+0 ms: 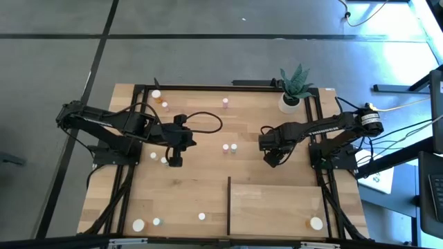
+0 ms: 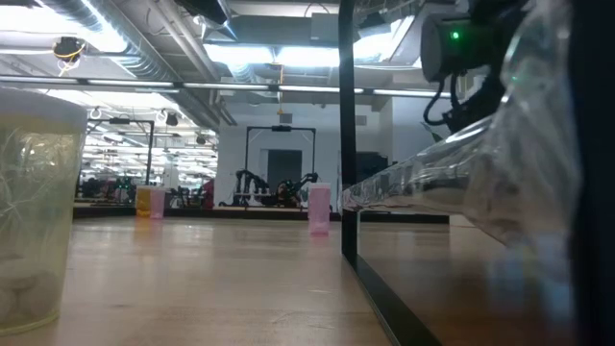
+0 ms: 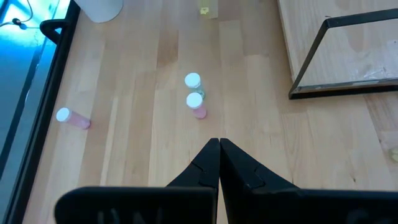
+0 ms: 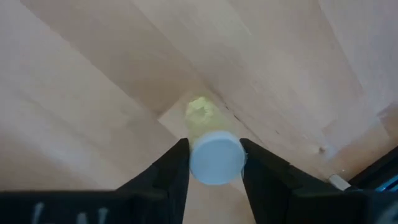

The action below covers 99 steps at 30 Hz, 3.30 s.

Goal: Pick and place medicine bottles onto shelf by color
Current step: Put the middle right yellow pill bottle on the shelf

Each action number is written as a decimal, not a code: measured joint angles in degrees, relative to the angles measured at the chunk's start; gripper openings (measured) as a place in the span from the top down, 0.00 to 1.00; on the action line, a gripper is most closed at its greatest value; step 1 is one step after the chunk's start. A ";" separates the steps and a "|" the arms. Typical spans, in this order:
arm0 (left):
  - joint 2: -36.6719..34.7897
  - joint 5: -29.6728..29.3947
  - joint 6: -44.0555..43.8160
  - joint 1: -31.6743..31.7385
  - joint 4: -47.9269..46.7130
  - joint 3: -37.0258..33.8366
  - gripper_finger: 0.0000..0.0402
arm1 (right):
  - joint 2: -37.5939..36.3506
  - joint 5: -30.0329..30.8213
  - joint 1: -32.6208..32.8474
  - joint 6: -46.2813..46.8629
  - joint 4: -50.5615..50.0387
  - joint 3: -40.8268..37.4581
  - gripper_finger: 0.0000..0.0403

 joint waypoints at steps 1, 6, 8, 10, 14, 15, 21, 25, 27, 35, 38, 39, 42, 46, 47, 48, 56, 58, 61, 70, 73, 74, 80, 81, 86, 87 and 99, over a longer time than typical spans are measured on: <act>0.00 0.00 0.00 -0.02 0.01 0.00 1.00 | 0.00 0.00 0.00 -0.84 -0.51 0.83 0.66; 0.00 0.00 -0.02 -0.02 0.00 0.00 1.00 | -0.02 0.13 2.72 -1.72 -4.35 6.00 0.66; 0.00 0.01 -0.02 0.00 0.00 0.00 1.00 | -0.02 0.13 4.67 -1.61 -6.50 8.51 0.66; 0.00 0.02 -0.02 0.00 0.00 0.00 1.00 | -0.04 0.13 6.97 -0.35 -8.67 10.87 0.66; 0.00 0.02 -0.02 -0.14 0.00 0.00 1.00 | -0.04 -0.14 13.07 3.49 -11.31 15.27 0.66; 0.00 0.00 -0.02 -0.35 0.00 0.00 1.00 | -0.04 -0.31 14.69 4.68 -11.66 16.32 0.66; 0.00 0.04 -0.02 -2.78 0.13 0.00 1.00 | -0.04 -1.50 24.23 13.70 -12.09 21.83 0.66; 0.00 0.04 -0.02 -4.88 1.91 0.00 1.00 | -0.04 -3.60 29.94 19.74 -11.97 23.66 0.66; 0.00 0.04 -0.02 -6.02 3.43 0.00 1.00 | -0.04 -4.72 32.66 22.29 -11.43 23.91 0.66; 2.12 0.07 -0.02 -10.57 7.41 -0.02 1.00 | -0.04 -6.69 41.36 29.79 -7.27 23.91 0.66; 3.99 0.04 -0.02 -11.96 9.74 -0.02 1.00 | 0.16 -6.73 43.15 31.41 -5.79 23.91 0.66; 4.72 0.01 -0.02 -12.47 10.33 -0.02 1.00 | 0.33 -6.79 43.65 31.52 -5.16 23.91 0.66; 6.75 0.06 -0.02 -14.22 12.66 -0.02 1.00 | 0.97 -7.06 44.90 31.54 -3.65 23.91 0.66; 8.49 0.06 -0.02 -16.64 16.17 -0.02 1.00 | 2.52 -7.96 46.45 30.59 -0.28 23.91 0.66; 8.83 0.02 -0.02 -17.18 17.13 -0.02 1.00 | 2.96 -8.18 46.86 30.56 0.39 23.91 0.66; 9.03 0.04 -0.02 -17.71 18.20 -0.02 1.00 | 3.43 -8.33 47.31 30.56 1.03 23.91 0.66; 8.98 -0.29 -0.03 -20.58 21.68 -0.02 1.00 | 7.69 -8.21 49.15 29.51 1.35 23.89 0.66; 8.98 -0.31 -0.15 -21.00 21.60 -0.02 1.00 | 8.86 -8.13 49.41 29.02 1.55 23.89 0.66; 8.98 -0.29 -0.50 -21.43 21.59 -0.02 1.00 | 10.39 -8.16 49.58 28.86 1.69 23.89 0.66; 8.98 -0.29 -0.55 -21.75 21.63 -0.02 1.00 | 11.26 -9.11 51.71 28.94 3.84 23.87 0.66; 8.98 -0.31 -0.55 -21.75 22.36 -0.02 1.00 | 11.33 -8.01 52.21 28.85 3.84 23.87 0.66; 8.98 -0.31 -0.55 -21.75 22.43 -0.02 1.00 | 11.44 -7.24 52.34 28.84 3.82 23.87 0.66; 8.98 -0.28 -0.55 -21.73 22.34 -0.02 1.00 | 11.56 -4.38 53.35 27.56 3.61 23.85 0.66; 8.98 -0.29 -0.54 -21.73 22.34 -0.02 1.00 | 11.56 -4.19 53.51 27.41 3.50 23.85 0.66; 8.98 -0.33 -0.52 -21.73 22.34 -0.02 1.00 | 12.30 -4.75 53.75 27.34 3.15 23.85 0.66; 8.98 -0.37 -0.52 -21.73 22.34 -0.02 1.00 | 12.54 -5.04 53.75 27.22 3.04 23.85 0.66; 8.98 -0.61 -0.04 -21.70 22.28 -0.02 1.00 | 14.72 -8.63 53.70 24.58 2.51 24.00 0.66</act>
